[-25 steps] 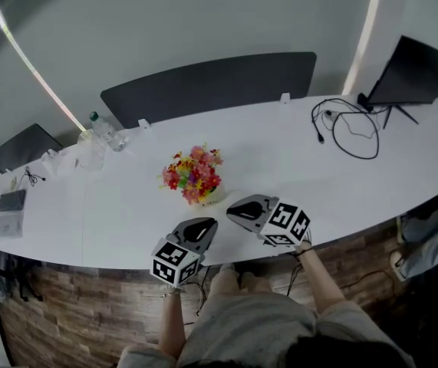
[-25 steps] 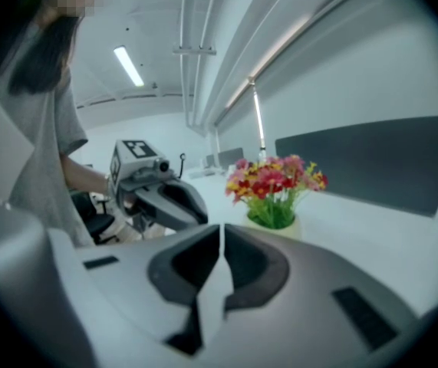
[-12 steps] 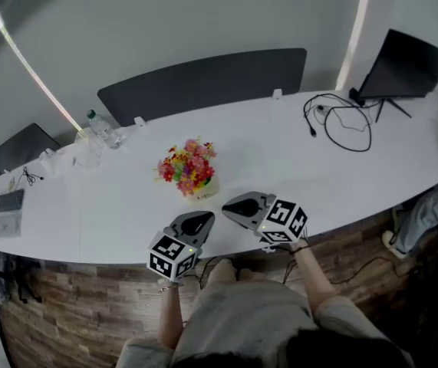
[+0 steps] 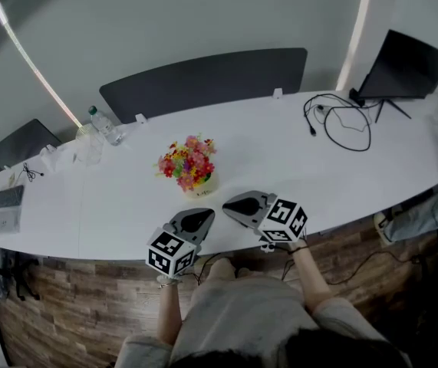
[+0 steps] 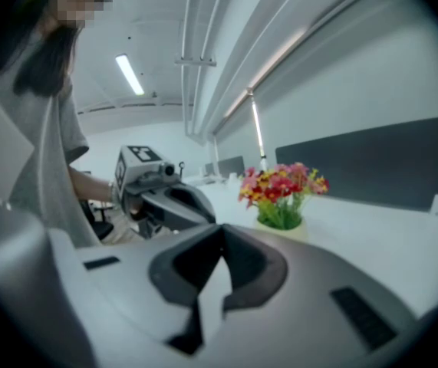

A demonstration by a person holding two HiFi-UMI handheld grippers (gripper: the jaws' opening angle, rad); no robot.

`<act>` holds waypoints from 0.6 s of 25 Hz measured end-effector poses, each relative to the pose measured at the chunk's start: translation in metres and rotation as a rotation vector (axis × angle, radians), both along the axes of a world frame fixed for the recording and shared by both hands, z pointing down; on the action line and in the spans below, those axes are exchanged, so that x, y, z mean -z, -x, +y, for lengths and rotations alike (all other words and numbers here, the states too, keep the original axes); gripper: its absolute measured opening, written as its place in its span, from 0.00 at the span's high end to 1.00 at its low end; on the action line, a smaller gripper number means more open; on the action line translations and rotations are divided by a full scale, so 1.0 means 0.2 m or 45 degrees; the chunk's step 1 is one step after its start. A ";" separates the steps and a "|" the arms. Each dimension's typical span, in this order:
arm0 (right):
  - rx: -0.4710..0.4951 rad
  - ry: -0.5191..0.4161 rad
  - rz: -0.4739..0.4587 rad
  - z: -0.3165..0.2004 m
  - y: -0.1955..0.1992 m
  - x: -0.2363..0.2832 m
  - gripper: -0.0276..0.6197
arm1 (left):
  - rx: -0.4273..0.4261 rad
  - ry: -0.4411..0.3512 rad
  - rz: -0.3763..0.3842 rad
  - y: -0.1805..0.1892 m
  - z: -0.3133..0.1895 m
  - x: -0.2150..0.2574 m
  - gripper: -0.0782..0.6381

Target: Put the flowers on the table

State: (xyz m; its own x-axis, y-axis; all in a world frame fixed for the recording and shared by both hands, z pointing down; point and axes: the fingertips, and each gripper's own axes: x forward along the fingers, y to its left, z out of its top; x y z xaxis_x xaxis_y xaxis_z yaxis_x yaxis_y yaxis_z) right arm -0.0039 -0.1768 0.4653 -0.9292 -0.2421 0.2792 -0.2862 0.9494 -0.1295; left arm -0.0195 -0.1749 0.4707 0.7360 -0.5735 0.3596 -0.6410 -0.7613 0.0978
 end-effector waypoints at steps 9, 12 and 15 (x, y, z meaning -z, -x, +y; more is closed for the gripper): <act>-0.004 0.004 -0.003 0.02 -0.01 -0.02 0.92 | -0.015 -0.014 0.001 -0.01 0.02 0.01 0.87; -0.005 0.003 -0.003 0.02 -0.01 -0.02 0.92 | -0.016 -0.013 -0.003 0.00 0.03 0.00 0.87; -0.001 0.003 0.001 0.03 -0.01 -0.02 0.92 | -0.012 -0.012 0.002 0.00 0.02 0.00 0.87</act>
